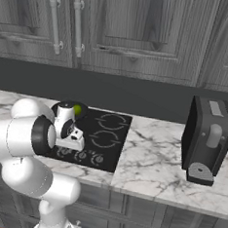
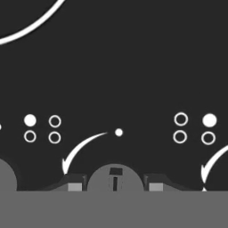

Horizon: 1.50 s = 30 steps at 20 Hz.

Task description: Put the lime and garlic in the pan. Then turn on the rear left burner and set the heat to medium.

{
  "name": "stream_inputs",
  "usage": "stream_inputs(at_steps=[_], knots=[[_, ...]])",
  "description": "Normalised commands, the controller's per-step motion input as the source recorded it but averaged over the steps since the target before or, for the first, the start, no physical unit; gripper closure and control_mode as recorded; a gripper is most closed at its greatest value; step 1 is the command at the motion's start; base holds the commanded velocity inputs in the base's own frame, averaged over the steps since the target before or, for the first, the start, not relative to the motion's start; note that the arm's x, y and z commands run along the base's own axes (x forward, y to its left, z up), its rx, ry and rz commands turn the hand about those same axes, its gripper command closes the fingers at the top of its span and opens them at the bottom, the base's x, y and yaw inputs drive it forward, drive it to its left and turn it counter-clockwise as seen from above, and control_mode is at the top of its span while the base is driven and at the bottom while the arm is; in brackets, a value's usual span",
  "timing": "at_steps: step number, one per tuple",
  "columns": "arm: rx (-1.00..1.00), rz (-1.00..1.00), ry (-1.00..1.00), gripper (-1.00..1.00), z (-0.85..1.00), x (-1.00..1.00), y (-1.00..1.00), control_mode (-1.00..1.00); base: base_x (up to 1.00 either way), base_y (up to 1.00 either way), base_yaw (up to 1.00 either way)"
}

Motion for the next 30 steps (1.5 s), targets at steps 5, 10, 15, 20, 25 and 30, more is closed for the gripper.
stream_inputs(at_steps=[5, 10, 15, 20, 25, 30], knots=[[0.0, 0.0, 0.0, 1.0, 0.0, 0.0, 0.0, -1.0, 0.0, 0.0, 0.0], [0.0, 0.0, 0.0, 1.0, 0.0, 0.0, 0.0, -1.0, 0.0, 0.0, 0.0], [0.0, 0.06, 0.0, 1.0, -0.07, 0.0, 0.0, -1.0, 0.0, 0.0, 0.0], [0.0, 0.14, 0.0, 1.0, -0.1, 0.0, 0.0, -1.0, 0.0, 0.0, 0.0], [0.0, 0.18, 0.03, 1.0, -0.1, 0.0, 0.0, -1.0, 0.0, 0.0, 0.0], [0.0, 0.18, 0.01, 1.0, -0.07, 0.0, 0.0, -1.0, 0.0, 0.0, 0.0]])
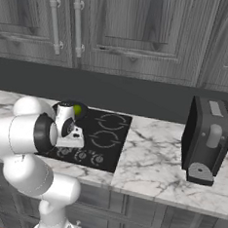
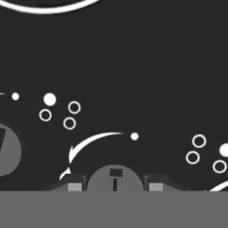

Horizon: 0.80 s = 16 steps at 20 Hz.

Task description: Put the lime and garlic in the pan. Then turn on the rear left burner and set the heat to medium.

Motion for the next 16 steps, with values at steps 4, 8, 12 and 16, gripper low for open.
stream_inputs(at_steps=[4, 8, 12, 16], knots=[[0.0, 0.18, 0.02, 1.0, -0.02, 0.0, 0.0, -1.0, 0.0, 0.0, 0.0], [0.0, 0.18, 0.02, 1.0, -0.04, 0.0, 0.0, -1.0, 0.0, 0.0, 0.0], [0.0, 0.18, 0.01, 1.0, -0.05, 0.0, 0.0, -1.0, 0.0, 0.0, 0.0], [0.0, 0.18, 0.0, 1.0, -0.04, 0.0, 0.0, -1.0, 0.0, 0.0, 0.0]])
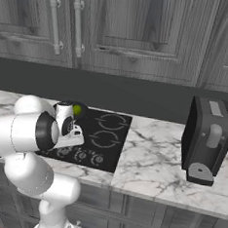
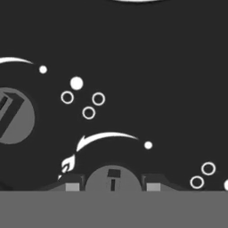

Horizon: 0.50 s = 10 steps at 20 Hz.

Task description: Put the lime and garlic in the pan. Then turn on the rear left burner and set the heat to medium.

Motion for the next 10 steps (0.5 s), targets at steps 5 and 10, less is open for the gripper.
stream_inputs(at_steps=[5, 10], knots=[[0.0, 0.19, 0.0, 1.0, -0.02, 0.0, 0.0, -1.0, 0.0, 0.0, 0.0], [0.0, 0.19, 0.0, 1.0, -0.02, 0.0, 0.0, -1.0, 0.0, 0.0, 0.0]])
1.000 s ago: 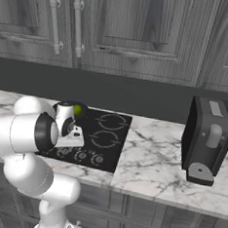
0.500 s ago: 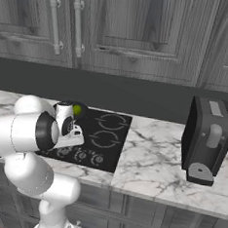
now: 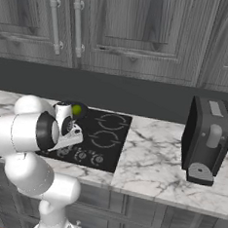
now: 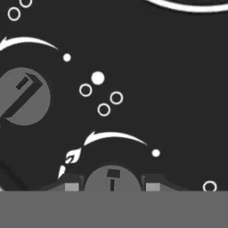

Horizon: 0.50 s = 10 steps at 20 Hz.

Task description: Put the lime and garlic in the pan. Then turn on the rear left burner and set the heat to medium.

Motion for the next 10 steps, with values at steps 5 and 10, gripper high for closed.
stream_inputs(at_steps=[5, 10], knots=[[0.0, 0.19, 0.01, 1.0, -0.01, 0.0, 0.0, -1.0, 0.0, 0.0, 0.0], [0.0, 0.2, 0.01, 1.0, -0.03, 0.0, 0.0, -1.0, 0.0, 0.0, 0.0]])
